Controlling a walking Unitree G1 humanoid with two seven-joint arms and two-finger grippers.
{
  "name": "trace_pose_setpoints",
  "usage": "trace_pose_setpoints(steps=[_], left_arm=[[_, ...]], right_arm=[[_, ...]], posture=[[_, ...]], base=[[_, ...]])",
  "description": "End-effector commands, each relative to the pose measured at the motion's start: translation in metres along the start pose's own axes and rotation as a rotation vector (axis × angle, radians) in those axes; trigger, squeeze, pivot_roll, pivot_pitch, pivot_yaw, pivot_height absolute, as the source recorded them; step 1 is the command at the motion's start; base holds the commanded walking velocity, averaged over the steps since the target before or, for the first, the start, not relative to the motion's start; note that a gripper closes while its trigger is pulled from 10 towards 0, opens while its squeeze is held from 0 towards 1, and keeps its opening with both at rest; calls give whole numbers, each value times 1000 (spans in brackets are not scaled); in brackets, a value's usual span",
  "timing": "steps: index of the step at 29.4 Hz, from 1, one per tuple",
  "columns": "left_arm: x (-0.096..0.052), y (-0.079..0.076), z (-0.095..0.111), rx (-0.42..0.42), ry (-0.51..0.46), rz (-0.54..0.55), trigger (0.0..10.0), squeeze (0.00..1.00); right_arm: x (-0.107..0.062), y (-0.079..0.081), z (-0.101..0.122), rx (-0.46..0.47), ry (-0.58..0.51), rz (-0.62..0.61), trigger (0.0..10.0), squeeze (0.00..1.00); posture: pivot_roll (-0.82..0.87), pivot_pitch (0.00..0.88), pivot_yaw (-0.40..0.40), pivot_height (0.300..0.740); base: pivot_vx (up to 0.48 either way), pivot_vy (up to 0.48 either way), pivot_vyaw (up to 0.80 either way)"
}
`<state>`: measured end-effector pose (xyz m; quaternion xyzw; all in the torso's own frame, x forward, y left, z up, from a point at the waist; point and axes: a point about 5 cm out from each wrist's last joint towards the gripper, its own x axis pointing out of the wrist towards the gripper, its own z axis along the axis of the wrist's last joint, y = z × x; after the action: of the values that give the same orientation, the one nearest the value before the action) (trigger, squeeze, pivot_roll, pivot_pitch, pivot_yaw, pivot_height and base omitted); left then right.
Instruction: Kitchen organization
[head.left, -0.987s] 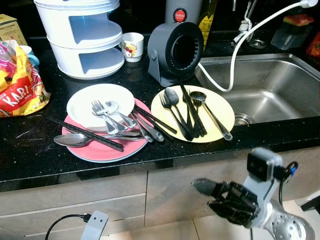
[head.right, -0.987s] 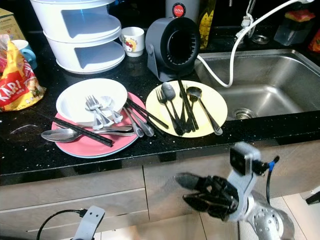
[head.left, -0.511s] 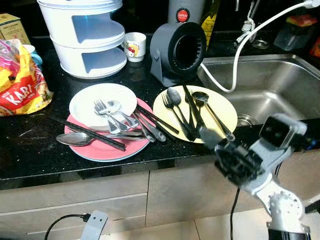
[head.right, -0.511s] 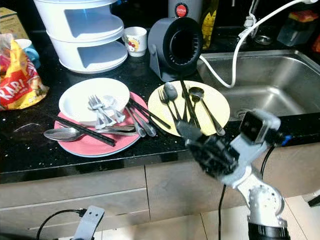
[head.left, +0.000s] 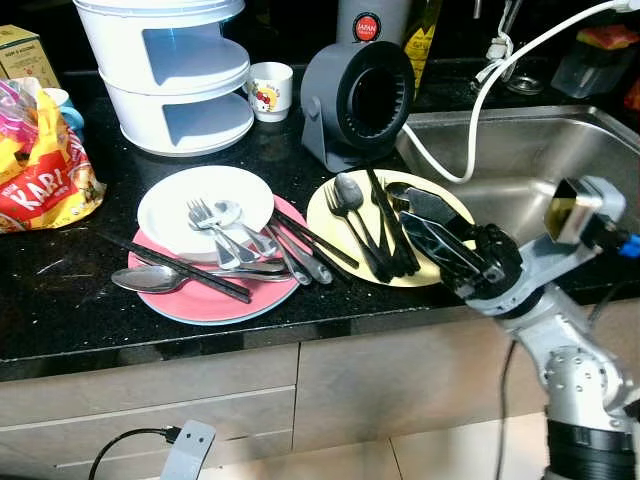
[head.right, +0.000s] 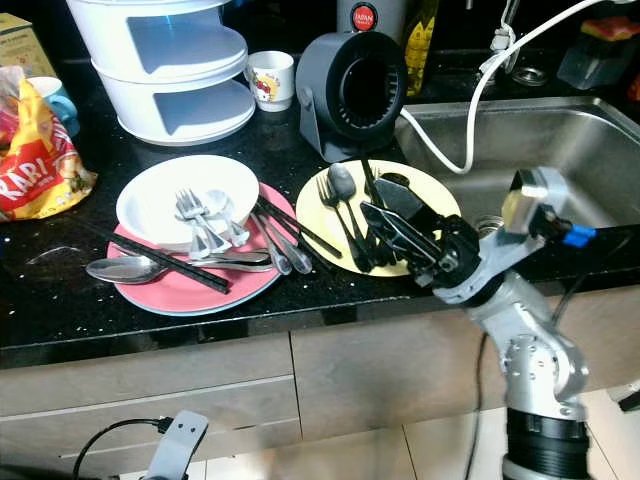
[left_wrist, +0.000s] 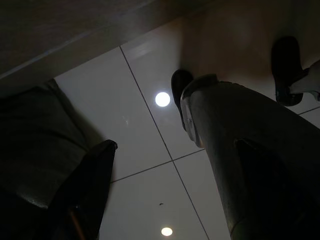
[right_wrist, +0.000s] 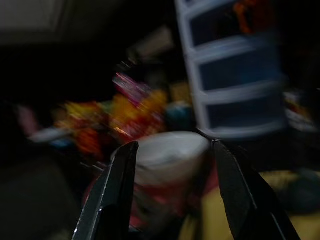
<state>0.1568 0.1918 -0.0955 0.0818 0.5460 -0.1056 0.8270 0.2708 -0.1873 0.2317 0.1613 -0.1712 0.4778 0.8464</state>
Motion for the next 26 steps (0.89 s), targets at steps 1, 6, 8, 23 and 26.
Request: trace_pose_setpoints(steps=[1, 6, 8, 23, 26], left_arm=[[-1, 0, -14, -9, 55, -5, 10000, 0], [-1, 0, -15, -6, 60, -8, 10000, 0], [-1, -1, -16, -2, 62, -9, 10000, 0], [-1, -3, -17, 13, 64, -14, 10000, 0], [-1, -4, -17, 12, 65, -16, 10000, 0]], right_arm=[[-2, -4, 8, -51, 17, -52, 10000, 0], [-4, -17, 27, -220, 142, -238, 10000, 0], [-4, -22, 30, -278, 211, -303, 10000, 0], [30, -24, -5, -241, 418, -500, 10000, 0], [25, -37, -5, -312, 504, -635, 10000, 0]], posture=[[-4, 57, -13, 740], [-15, 54, -12, 740], [-19, 50, -15, 740], [-20, 37, -17, 740], [-16, 42, -24, 740]], base=[[0, 0, 0], [0, 0, 0], [0, 0, 0], [0, 0, 0], [0, 0, 0]])
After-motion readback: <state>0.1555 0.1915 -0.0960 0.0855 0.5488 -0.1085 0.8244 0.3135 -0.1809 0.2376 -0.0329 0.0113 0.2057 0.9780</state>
